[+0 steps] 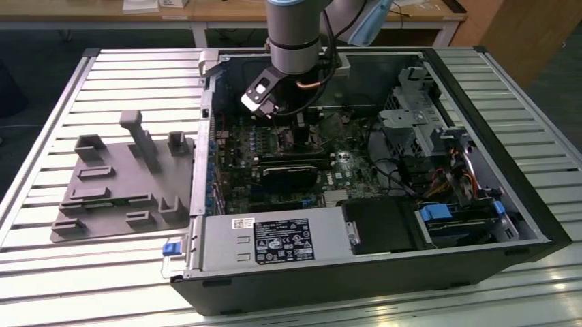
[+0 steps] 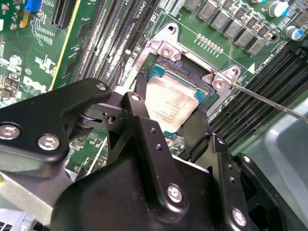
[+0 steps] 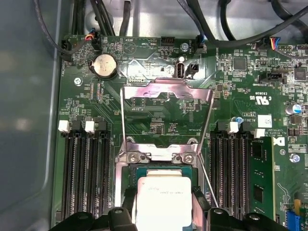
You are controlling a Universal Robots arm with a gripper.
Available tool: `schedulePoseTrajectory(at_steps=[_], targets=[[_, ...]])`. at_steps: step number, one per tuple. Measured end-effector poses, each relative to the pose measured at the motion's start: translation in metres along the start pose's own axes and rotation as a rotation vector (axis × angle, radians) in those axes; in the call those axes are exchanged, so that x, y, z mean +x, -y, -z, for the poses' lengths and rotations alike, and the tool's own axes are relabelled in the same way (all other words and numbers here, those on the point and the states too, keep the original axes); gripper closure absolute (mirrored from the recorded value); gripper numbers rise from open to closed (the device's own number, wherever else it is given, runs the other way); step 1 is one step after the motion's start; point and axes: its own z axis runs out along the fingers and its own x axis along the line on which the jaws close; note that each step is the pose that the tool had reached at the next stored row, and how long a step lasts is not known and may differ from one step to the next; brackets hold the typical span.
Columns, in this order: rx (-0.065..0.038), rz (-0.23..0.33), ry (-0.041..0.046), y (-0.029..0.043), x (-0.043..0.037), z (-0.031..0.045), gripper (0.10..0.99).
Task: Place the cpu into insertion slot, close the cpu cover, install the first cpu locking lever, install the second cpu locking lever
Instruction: 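Place the cpu into insertion slot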
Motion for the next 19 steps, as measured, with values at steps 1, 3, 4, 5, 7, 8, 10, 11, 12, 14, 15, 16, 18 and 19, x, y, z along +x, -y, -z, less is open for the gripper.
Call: schedulePoseTrajectory(at_steps=[1, 3, 4, 5, 7, 8, 10, 11, 12, 14, 15, 16, 18, 19], targets=[[0.0, 0.0, -0.0001, 0.0001, 0.0002, -0.0002, 0.545], [0.0, 0.001, -0.0002, 0.0003, 0.0009, -0.0004, 0.545], [0.0, 0.003, -0.0004, 0.0003, 0.001, -0.0004, 0.545], [-0.001, 0.006, -0.0008, 0.0003, 0.0011, -0.0005, 0.545], [-0.001, 0.01, -0.0011, 0.0004, 0.0013, -0.0007, 0.545], [-0.001, 0.01, -0.001, 0.0004, 0.0014, -0.0008, 0.545], [-0.001, 0.01, -0.0024, 0.0005, 0.0014, -0.0014, 0.545], [-0.001, 0.01, -0.0034, 0.0006, 0.0015, -0.0017, 0.545], [-0.001, 0.01, -0.0038, 0.0007, 0.0016, -0.0019, 0.545], [-0.001, 0.01, -0.0038, 0.0009, 0.0016, -0.0021, 0.545], [-0.001, 0.008, -0.0037, 0.001, 0.0016, -0.0022, 0.545], [-0.001, 0.005, -0.0035, 0.001, 0.0016, -0.0023, 0.545], [0.0, -0.003, -0.0028, 0.0012, 0.0016, -0.0025, 0.545], [0.0, -0.006, -0.0025, 0.0013, 0.0016, -0.0025, 0.545]])
